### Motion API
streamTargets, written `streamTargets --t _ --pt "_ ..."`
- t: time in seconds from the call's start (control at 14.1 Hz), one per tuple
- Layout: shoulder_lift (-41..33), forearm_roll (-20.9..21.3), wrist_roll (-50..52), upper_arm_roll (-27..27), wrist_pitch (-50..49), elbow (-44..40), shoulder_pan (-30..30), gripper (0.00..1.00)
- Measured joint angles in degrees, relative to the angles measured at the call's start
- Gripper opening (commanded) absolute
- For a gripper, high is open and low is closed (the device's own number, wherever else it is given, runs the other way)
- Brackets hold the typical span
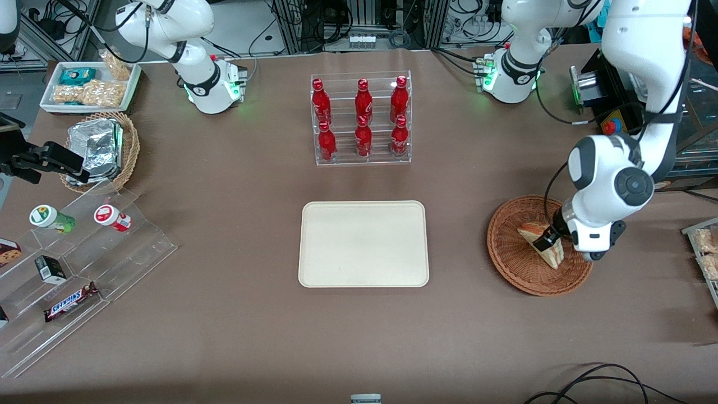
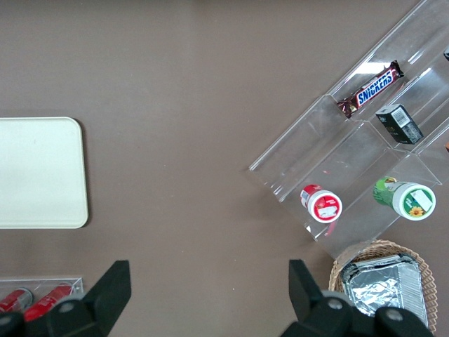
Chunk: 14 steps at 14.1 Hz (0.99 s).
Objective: Place sandwich from basket to tray
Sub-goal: 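Close the left gripper on the sandwich and lift it, then carry the sandwich with the left gripper over the cream tray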
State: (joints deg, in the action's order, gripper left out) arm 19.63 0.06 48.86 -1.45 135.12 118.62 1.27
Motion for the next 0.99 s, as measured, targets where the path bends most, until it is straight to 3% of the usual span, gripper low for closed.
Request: streamTargets --t 0.07,0.28,0.64,0.99 --pt "0.9 0.0 0.6 0.0 0.0 -0.5 0.0 0.12" --pt "1.2 0.0 0.6 0.0 -1.1 -0.8 0.0 0.03" --pt "-1.3 1.6 -1.7 -0.4 -15.1 -5.8 0.4 0.00" --pt "0.0 1.6 -4.0 -1.4 -18.6 -12.6 8.7 0.04"
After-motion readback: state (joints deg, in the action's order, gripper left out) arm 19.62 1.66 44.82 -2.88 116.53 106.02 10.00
